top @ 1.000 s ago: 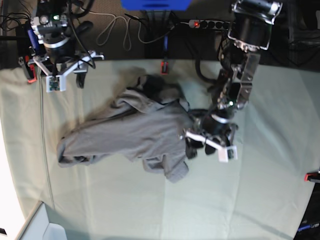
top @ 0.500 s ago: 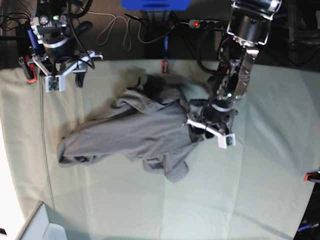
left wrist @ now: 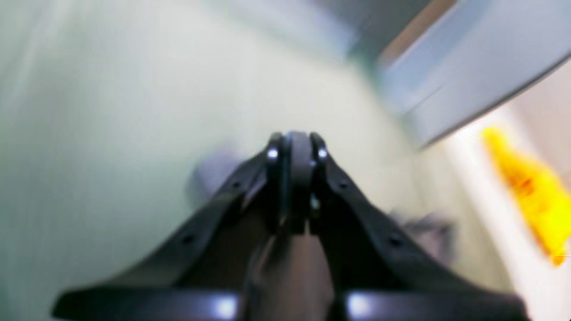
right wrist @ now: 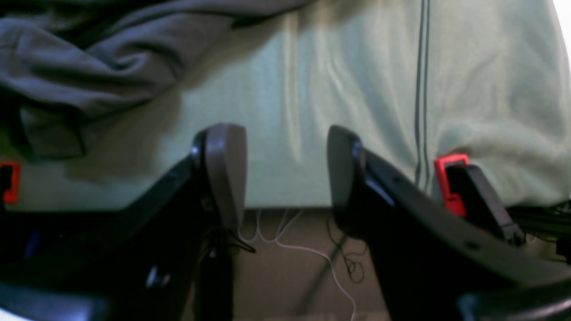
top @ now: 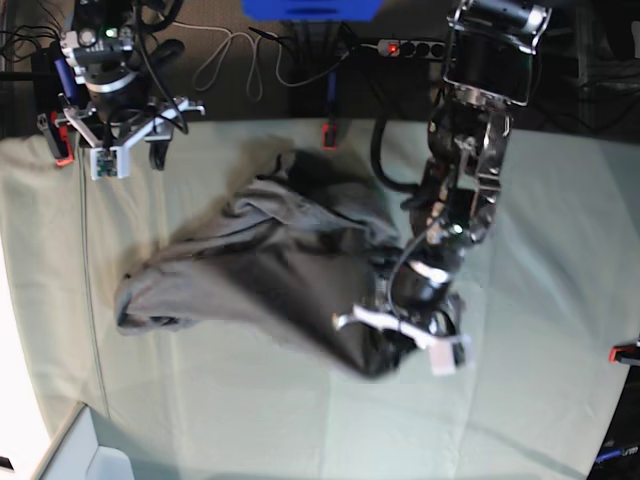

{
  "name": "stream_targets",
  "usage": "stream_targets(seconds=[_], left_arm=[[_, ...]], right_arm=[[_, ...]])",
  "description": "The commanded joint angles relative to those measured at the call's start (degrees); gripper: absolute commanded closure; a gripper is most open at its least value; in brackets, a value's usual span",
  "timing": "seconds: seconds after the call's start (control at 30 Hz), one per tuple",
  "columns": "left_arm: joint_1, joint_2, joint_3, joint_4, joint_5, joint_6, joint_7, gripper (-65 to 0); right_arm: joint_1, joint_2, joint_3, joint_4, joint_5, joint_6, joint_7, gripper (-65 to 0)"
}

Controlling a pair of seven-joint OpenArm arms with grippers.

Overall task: Layout the t-shirt on the table in an organized manner, then fold the t-shirt properly
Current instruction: 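Drag the t-shirt with the left gripper to spread it out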

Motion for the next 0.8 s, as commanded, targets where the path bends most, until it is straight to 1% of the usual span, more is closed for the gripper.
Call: stream_targets(seconds=[0.0, 0.2, 0.3, 0.4, 0.5, 0.6, 0.67, 0.77], left_arm=[[-1.3, -0.3, -0.3, 3.5, 0.2, -0.2, -1.4, 0.0], [-6.6, -2.0, -0.2, 14.0, 0.2, 0.2, -1.4, 0.0], [-7.0, -5.2, -0.4, 17.9, -0.2, 0.2, -1.4, -0.1], [-5.3, -7.4, -2.0, 21.3, -0.3, 0.2, -1.4, -0.1], [0.6, -8.9, -5.6, 23.3, -0.3, -0.2, -1.5, -0.1], [6.2, -9.7, -10.8, 21.2, -0.3, -0.3, -1.7, -0.1], [9.2, -9.7, -15.4, 16.2, -0.3, -0.4, -1.9, -0.1], [10.7, -9.5, -21.5, 8.5, -0.4, -0.4, -1.9, -0.1]], right_arm=[[0.0, 0.2, 0.2, 0.8, -0.1, 0.9, 1.3, -29.8], [0.2, 0.1, 0.2, 0.8, -0.1, 0.9, 1.3, -29.8], [0.2, 0.1, 0.2, 0.8, -0.1, 0.9, 1.3, -29.8], [0.2, 0.1, 0.2, 0.8, -0.1, 0.9, 1.3, -29.8], [0.1, 0.1, 0.2, 0.8, -0.1, 0.9, 1.3, -29.8], [0.2, 0.1, 0.1, 0.8, -0.1, 0.9, 1.3, -29.8], [0.2, 0.1, -0.1, 0.8, -0.1, 0.9, 1.3, -29.8], [0.2, 0.1, -0.3, 0.8, 0.0, 0.9, 1.3, -29.8]])
